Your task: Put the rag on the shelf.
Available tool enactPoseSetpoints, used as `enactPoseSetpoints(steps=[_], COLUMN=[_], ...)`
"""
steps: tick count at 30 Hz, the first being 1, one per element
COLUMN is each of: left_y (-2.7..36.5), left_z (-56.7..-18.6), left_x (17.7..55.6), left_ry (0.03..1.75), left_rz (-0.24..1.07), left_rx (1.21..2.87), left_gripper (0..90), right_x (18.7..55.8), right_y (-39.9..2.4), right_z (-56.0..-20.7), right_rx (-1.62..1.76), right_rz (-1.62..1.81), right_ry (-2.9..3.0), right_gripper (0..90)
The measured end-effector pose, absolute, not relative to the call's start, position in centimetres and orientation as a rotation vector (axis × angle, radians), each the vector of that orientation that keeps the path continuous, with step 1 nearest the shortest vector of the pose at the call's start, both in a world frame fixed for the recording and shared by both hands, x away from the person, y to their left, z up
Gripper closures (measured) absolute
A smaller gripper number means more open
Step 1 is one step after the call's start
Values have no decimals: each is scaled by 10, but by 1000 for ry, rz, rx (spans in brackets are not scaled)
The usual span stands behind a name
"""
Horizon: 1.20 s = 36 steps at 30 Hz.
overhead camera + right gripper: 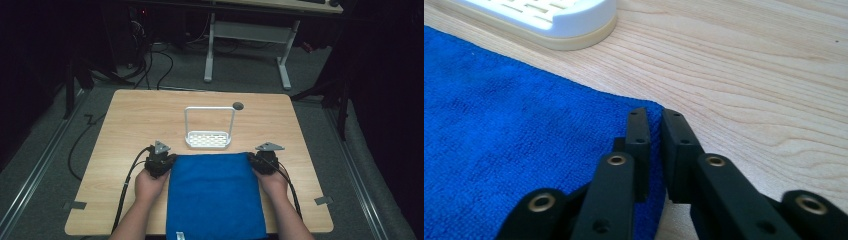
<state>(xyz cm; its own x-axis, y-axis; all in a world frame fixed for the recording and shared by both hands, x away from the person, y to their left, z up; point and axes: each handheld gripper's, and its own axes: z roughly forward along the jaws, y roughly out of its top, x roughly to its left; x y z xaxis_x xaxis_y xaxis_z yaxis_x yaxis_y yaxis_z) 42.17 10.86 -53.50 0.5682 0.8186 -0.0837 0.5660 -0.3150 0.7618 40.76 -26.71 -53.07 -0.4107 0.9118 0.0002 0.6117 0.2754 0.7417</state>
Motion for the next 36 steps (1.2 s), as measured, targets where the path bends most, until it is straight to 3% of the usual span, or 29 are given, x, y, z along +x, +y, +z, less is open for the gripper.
enactPoseSetpoints(steps=[13, 21, 36], left_y=[115, 119, 130], left_z=[-533, -528, -510], left_x=[416, 401, 387], left_ry=[1076, 974, 989], left_rz=[406, 474, 460], left_rx=[1951, 1876, 1742], left_gripper=[888, 887, 887], right_x=[395, 370, 351], right_y=[-266, -266, -261], right_z=[-523, -505, -486], right_rx=[1317, 1260, 1190], right_rz=[1007, 1115, 1203], right_ry=[2059, 1962, 1905], right_gripper=[883, 883, 882])
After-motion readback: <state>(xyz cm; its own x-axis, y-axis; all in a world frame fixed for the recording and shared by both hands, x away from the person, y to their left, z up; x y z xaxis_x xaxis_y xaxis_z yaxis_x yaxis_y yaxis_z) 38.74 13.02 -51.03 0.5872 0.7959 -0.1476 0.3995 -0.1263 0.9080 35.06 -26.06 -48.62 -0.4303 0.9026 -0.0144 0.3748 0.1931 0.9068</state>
